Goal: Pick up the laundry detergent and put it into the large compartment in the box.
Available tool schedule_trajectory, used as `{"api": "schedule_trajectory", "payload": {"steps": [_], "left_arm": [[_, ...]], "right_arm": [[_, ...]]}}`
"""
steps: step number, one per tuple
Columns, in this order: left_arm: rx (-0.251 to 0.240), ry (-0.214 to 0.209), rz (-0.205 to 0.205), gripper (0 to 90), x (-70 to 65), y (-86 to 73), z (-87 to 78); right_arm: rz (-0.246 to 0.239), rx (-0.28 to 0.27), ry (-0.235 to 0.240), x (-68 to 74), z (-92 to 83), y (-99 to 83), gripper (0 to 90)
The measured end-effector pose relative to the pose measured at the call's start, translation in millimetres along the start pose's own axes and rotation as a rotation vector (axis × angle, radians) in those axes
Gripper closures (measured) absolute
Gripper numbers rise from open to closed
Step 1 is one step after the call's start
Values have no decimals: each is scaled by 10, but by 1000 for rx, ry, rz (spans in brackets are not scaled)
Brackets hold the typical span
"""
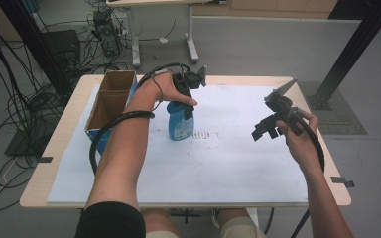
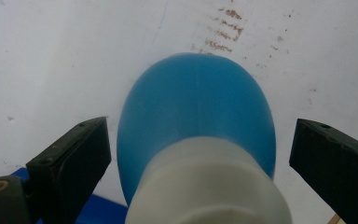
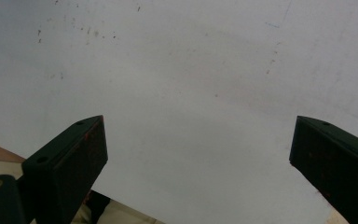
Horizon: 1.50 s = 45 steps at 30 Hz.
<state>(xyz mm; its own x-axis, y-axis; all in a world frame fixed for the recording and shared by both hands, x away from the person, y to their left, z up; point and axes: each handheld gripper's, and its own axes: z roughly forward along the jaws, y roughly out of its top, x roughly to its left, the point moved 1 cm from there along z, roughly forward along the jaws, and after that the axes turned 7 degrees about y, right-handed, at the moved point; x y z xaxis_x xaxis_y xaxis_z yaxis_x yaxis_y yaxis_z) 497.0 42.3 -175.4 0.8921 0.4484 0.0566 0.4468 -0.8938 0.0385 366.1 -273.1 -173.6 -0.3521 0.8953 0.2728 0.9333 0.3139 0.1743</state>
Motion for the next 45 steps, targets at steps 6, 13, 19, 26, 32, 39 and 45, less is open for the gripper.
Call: {"api": "schedule_trajectory", "payload": {"steps": [6, 13, 19, 26, 32, 39, 45], "left_arm": [[-1, 0, -4, 58, 4, -8, -15], [-3, -1, -2, 58, 10, -16, -19], [0, 0, -3, 58, 7, -18, -21], [-4, 0, -1, 58, 2, -14, -36], [-2, 1, -2, 58, 5, -23, -36], [-8, 2, -7, 58, 1, -40, -35], [-6, 2, -4, 58, -1, -18, -48]], "right_arm": [[-2, -1, -1, 1, 5, 1, 42], [0, 3, 0, 0, 17, 10, 42], [-3, 2, 0, 0, 12, 5, 42], [-3, 3, 0, 15, 13, 8, 42], [-8, -1, -3, 27, 5, 3, 41], [-9, -2, -5, 43, -3, 6, 42], [-9, 1, -5, 40, -1, 8, 42]]}}
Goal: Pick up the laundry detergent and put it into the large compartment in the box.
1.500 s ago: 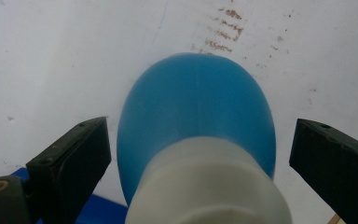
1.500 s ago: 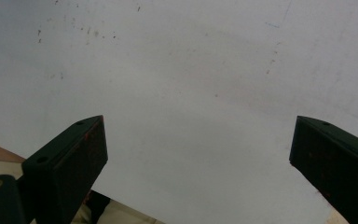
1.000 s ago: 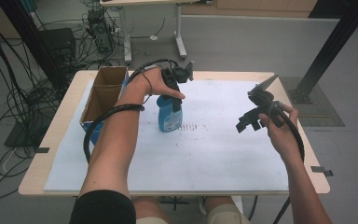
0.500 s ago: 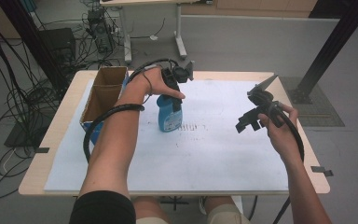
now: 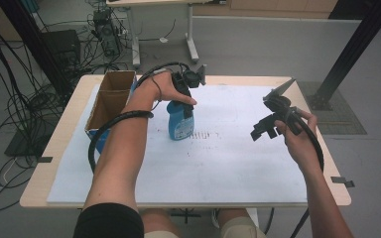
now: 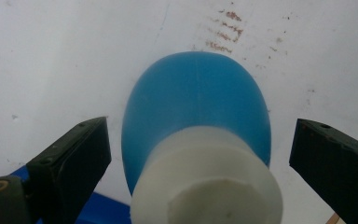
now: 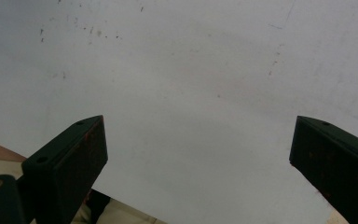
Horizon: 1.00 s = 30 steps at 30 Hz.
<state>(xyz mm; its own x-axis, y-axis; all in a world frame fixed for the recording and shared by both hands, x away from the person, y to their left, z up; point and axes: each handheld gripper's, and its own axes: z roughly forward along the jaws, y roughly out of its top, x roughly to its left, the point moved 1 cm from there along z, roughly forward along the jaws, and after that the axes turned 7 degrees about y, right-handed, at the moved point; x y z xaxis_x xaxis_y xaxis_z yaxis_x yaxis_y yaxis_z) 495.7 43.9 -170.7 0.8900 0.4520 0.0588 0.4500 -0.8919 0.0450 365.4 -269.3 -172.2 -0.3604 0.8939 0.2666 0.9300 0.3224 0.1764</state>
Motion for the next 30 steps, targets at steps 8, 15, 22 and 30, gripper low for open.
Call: {"api": "schedule_trajectory", "payload": {"steps": [8, 15, 22, 30], "left_arm": [[-2, 3, -1, 58, 1, 5, 5], [-1, 6, -1, 59, 3, -4, 1], [-1, 6, -1, 59, -1, -3, -8], [0, 8, 0, 59, 0, -10, -14]], "right_arm": [[-1, 0, -2, -9, 0, -1, 42], [2, -2, 0, -15, 7, -5, 42], [2, -1, 3, -10, 16, -5, 42], [-1, -1, 4, -7, 23, 0, 42]]}}
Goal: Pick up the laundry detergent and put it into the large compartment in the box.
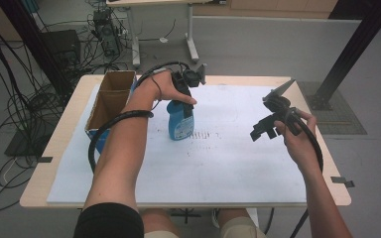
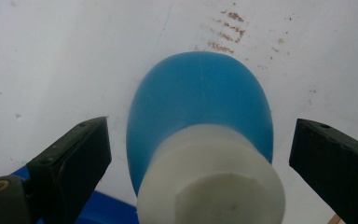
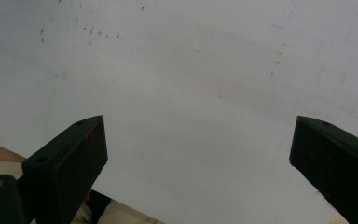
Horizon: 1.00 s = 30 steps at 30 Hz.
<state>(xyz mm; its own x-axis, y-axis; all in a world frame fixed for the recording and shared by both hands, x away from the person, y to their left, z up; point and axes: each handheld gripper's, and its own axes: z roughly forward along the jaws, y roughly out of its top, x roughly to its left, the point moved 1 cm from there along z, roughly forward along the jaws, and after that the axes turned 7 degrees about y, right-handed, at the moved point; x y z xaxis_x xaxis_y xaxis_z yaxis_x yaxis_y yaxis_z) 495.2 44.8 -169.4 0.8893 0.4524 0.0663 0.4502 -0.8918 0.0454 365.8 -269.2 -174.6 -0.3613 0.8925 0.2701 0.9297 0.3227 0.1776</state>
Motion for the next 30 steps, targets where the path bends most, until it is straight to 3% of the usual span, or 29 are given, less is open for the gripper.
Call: {"api": "schedule_trajectory", "payload": {"steps": [30], "left_arm": [[-5, 4, -1, 61, -18, 14, -26]], "right_arm": [[1, -1, 4, -13, 2, -7, 42]]}}
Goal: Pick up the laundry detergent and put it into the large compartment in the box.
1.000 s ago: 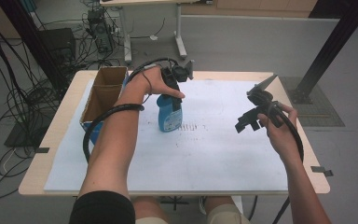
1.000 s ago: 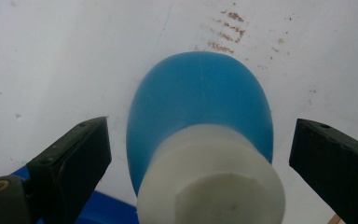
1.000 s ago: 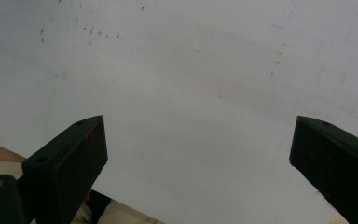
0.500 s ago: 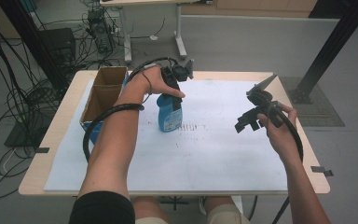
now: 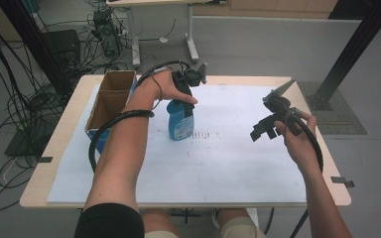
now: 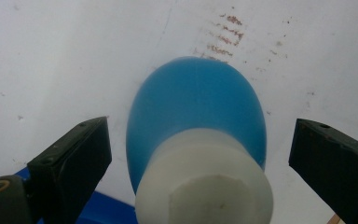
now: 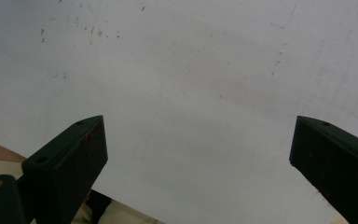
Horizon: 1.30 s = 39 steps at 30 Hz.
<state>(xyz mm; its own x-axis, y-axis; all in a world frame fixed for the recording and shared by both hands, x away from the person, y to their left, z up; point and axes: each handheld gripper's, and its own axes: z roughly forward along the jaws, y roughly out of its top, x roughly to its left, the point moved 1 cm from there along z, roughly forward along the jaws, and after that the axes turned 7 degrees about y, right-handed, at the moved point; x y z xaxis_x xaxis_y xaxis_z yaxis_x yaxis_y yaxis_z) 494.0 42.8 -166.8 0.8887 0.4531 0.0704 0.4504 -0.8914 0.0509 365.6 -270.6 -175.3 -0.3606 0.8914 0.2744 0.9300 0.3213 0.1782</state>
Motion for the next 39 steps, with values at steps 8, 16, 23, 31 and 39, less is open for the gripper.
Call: {"api": "schedule_trajectory", "payload": {"steps": [8, 16, 23, 31, 39], "left_arm": [[3, 3, 3, 61, 2, 1, -10], [-2, 8, -3, 63, -2, -26, -14], [1, 10, 1, 63, -6, -20, -21], [1, 10, 1, 63, -6, -13, -28], [3, 8, 3, 64, -7, -6, -12]], "right_arm": [[-4, 2, 0, 4, 9, 5, 42], [-2, 5, 3, 19, 19, 17, 42], [-2, 7, 2, 24, 9, 21, 42], [-2, 6, 1, 21, 10, 16, 42], [-2, 7, 1, 22, 12, 24, 42]]}}
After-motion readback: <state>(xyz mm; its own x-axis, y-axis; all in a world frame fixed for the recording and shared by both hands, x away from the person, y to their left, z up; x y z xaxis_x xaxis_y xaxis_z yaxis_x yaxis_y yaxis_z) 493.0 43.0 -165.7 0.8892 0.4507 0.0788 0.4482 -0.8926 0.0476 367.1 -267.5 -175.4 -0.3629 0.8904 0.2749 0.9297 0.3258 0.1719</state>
